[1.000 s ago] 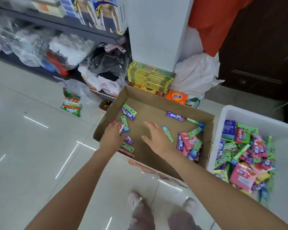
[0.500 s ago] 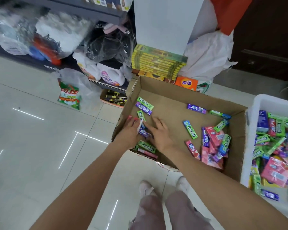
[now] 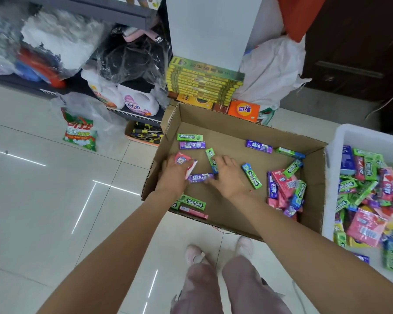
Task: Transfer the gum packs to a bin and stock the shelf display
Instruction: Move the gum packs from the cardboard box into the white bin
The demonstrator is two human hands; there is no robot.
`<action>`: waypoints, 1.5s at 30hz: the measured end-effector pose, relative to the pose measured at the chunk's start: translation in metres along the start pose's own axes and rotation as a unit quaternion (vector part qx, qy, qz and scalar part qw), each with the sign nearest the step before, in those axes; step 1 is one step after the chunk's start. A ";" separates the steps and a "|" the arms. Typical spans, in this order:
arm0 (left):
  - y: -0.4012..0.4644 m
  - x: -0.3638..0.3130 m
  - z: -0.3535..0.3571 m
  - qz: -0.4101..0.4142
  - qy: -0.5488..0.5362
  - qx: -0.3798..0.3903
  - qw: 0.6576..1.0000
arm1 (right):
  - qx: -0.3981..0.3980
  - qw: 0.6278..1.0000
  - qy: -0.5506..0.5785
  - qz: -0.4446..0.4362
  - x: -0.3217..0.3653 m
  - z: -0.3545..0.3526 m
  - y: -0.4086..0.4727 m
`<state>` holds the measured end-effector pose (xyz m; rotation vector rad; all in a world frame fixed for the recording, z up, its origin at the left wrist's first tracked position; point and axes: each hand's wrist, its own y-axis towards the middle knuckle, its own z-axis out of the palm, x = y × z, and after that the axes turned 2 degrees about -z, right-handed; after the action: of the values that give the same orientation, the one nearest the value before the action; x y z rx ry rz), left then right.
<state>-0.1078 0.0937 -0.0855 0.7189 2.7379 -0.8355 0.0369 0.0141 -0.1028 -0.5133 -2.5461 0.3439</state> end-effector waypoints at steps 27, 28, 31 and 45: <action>-0.050 -0.160 -0.007 0.111 -0.285 -0.069 0.949 | -0.257 0.942 0.145 0.159 -0.077 -0.123 -0.095; -0.051 -0.179 -0.002 0.123 -0.273 -0.061 0.952 | -0.268 0.938 0.146 0.166 -0.091 -0.131 -0.103; -0.052 -0.234 0.018 0.163 -0.259 -0.045 0.951 | -0.281 0.930 0.142 0.192 -0.142 -0.151 -0.129; -0.035 -0.382 0.092 0.148 0.047 -0.089 0.984 | -0.175 0.955 0.137 0.196 -0.300 -0.184 -0.166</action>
<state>0.2080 -0.1343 -0.0255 1.1155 2.6462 -0.4978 0.3254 -0.2351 -0.0247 -1.1262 -2.2282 -0.0494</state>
